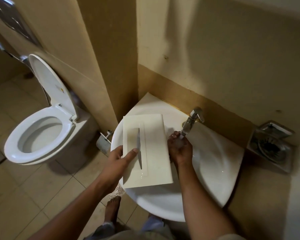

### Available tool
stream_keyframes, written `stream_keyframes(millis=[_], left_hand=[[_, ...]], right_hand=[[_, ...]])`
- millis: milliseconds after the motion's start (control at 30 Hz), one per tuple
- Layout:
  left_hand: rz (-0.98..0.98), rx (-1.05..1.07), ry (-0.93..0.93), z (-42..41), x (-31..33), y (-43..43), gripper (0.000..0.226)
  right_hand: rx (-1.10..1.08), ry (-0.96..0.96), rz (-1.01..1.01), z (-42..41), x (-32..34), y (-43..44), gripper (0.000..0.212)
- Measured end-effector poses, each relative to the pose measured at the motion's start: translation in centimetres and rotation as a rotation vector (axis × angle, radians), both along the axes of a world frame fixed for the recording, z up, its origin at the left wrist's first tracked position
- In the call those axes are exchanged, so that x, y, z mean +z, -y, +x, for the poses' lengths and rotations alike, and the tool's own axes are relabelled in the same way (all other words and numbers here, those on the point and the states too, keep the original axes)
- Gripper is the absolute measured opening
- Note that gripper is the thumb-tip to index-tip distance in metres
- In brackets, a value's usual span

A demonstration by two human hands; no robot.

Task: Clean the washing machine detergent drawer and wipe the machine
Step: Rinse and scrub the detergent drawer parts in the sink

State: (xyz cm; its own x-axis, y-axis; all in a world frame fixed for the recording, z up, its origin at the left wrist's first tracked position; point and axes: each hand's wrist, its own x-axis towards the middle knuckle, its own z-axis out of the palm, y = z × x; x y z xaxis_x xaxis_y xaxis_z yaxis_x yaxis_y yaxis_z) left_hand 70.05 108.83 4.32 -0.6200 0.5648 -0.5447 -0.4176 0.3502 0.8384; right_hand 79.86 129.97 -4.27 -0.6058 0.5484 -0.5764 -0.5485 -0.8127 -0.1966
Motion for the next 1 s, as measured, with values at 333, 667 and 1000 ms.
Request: stream_keyframes(millis=[333, 667, 1000], left_hand=[[0.02, 0.035, 0.016, 0.5, -0.2, -1.4, 0.026], [-0.004, 0.088, -0.024, 2.8, 1.5, -4.9, 0.051], [0.03, 0.081, 0.044, 2.4, 1.8, -5.2, 0.045]], right_hand=[[-0.028, -0.093, 0.086, 3.5, 5.0, 2.3, 0.008], [0.47, 0.928, 1.214, 1.0, 12.1, 8.6, 0.026], [0.672, 1.521, 2.138, 1.2, 9.2, 13.1, 0.064]])
